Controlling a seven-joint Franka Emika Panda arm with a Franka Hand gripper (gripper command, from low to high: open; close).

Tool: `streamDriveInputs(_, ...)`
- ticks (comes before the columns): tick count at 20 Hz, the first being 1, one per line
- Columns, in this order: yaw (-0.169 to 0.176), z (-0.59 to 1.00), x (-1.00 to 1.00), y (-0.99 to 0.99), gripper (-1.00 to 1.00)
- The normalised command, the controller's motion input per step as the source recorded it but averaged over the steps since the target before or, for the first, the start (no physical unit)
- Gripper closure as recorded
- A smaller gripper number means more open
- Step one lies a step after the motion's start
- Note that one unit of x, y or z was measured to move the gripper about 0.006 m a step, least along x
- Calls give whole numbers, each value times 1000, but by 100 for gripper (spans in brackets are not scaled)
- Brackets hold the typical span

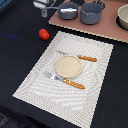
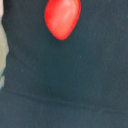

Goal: Place the fish, sausage, and tomato into the frying pan.

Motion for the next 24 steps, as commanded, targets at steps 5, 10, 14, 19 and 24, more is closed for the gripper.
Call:
streamDriveInputs(5,-207,-297,-321,43,-100)
streamDriveInputs(10,-120,-351,-319,4,-100)
streamDriveInputs(14,-23,-520,-160,25,-100)
streamDriveInputs(19,-18,-556,-101,127,-100)
streamDriveInputs(24,-39,-529,-1,191,-100)
